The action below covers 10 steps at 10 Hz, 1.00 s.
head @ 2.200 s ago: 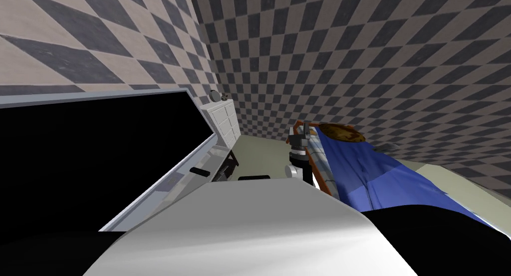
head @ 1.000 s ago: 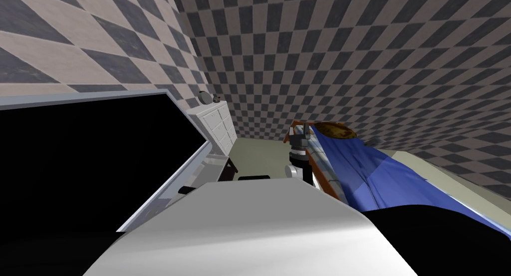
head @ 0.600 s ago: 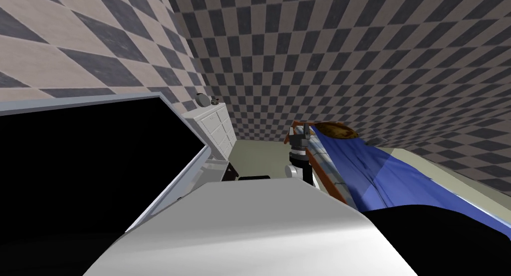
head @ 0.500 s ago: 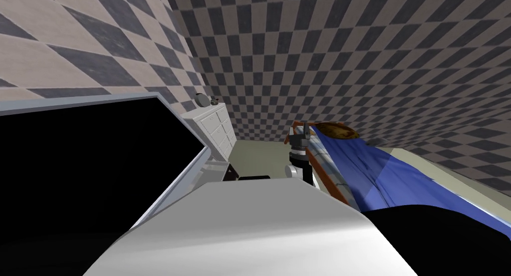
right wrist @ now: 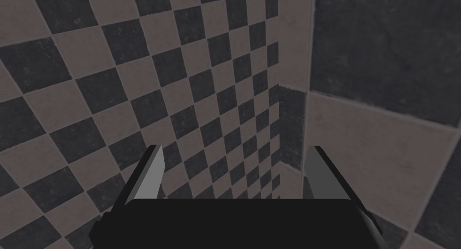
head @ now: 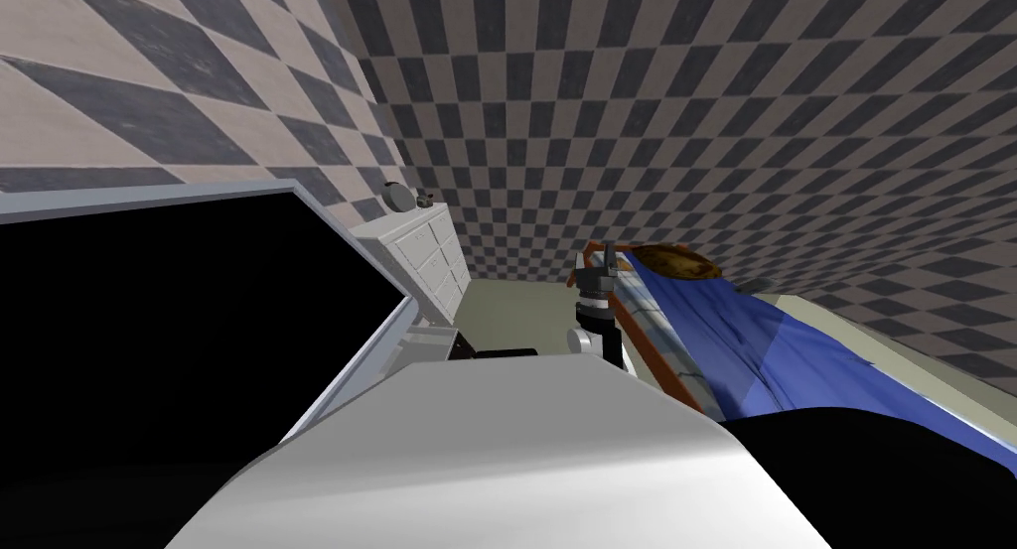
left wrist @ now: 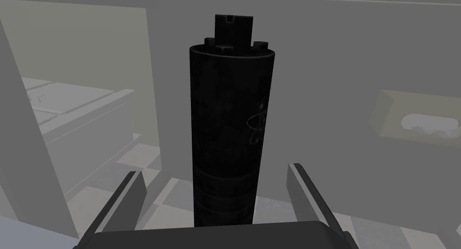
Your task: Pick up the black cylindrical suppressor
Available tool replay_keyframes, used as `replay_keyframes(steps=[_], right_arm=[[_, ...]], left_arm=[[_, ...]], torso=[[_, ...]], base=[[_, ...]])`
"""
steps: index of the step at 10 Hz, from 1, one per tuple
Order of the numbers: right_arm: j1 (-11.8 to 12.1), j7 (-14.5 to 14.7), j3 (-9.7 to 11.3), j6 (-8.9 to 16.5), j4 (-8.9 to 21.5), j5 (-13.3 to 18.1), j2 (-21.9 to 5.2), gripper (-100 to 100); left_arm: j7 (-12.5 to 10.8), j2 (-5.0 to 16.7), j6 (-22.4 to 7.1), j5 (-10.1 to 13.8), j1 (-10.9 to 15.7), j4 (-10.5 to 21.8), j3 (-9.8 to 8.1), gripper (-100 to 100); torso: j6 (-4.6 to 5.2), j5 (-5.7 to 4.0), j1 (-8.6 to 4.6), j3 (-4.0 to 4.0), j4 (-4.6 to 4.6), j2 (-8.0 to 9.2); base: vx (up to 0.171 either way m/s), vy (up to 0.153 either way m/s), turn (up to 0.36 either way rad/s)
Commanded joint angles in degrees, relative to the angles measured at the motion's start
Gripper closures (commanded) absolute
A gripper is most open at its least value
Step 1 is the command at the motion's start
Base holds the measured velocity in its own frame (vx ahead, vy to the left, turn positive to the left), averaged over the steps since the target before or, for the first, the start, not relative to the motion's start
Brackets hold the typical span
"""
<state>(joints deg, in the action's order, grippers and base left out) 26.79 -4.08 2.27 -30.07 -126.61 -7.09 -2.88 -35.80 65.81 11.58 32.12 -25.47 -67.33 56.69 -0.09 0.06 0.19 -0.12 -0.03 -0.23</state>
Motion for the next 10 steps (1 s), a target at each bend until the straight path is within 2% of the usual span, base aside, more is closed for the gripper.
replay_keyframes(steps=[1,4,5,6,10], right_arm=[[0.0,0.0,0.0,0.0,0.0,0.0,0.0,0],[-0.02,0.0,0.0,0.0,0.0,0.0,0.0,0],[-0.02,0.0,0.01,0.01,0.0,0.0,0.0,0],[-0.01,0.0,0.0,0.0,0.0,0.0,0.0,0],[0.0,0.0,0.0,0.0,0.0,0.0,0.0,0]], left_arm=[[-0.44,-1.6,-0.65,0.15,0.48,1.26,-0.51,-100],[-1.31,-4.79,-1.94,0.44,1.43,3.77,-1.53,-100],[-1.24,-4.24,-1.4,0.34,1.45,3.62,-1.04,-100],[-1.31,-4.34,-1.5,0.35,1.51,3.71,-1.07,100],[-1.27,-4.33,-1.51,0.33,1.48,3.71,-1.04,100]], torso=[[0.0,0.0,0.0,0.0,0.0,0.0],[0.02,0.01,0.01,0.28,0.11,0.49],[0.02,0.0,-0.03,0.3,0.12,0.51],[-0.03,-0.01,-0.03,0.21,0.08,0.34],[-0.03,-0.03,-0.05,0.07,0.04,0.1]], base=[[-0.042,0.008,-0.198],[-0.108,0.013,-0.2],[-0.047,0.001,-0.043],[-0.01,0.0,0.013],[-0.001,0.0,-0.002]])
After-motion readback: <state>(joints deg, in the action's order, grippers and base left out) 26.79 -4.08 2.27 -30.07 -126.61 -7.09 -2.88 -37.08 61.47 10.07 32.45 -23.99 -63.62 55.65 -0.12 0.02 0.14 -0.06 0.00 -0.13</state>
